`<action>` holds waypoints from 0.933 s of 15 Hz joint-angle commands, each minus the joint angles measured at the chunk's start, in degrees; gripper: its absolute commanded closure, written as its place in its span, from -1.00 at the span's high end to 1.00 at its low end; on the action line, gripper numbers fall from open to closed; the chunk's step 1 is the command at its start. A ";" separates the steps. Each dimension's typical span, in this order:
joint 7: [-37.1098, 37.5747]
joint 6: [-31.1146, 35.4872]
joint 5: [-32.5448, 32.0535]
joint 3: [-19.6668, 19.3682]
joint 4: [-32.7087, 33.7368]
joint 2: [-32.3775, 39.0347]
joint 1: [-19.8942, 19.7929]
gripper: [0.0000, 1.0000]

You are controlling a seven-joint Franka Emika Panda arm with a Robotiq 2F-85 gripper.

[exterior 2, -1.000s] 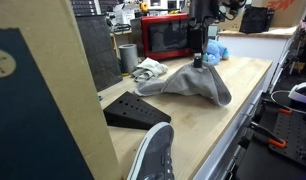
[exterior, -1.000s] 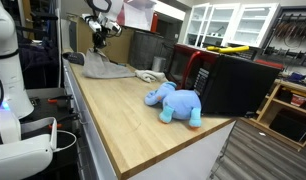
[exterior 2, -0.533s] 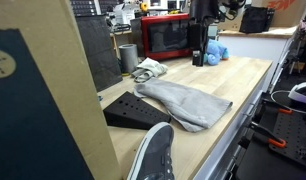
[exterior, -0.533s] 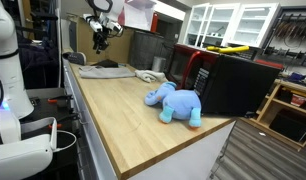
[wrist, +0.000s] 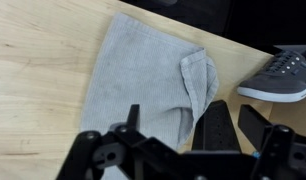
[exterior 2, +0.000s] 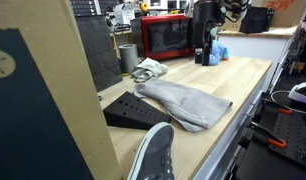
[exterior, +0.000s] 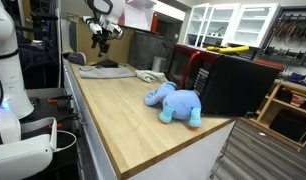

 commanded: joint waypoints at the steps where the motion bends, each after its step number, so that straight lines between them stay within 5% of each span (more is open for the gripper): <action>1: 1.28 1.56 -0.01 1.15 -3.08 -0.05 0.49 1.00; 14: 5.89 13.01 9.31 5.92 -5.60 11.31 3.14 1.00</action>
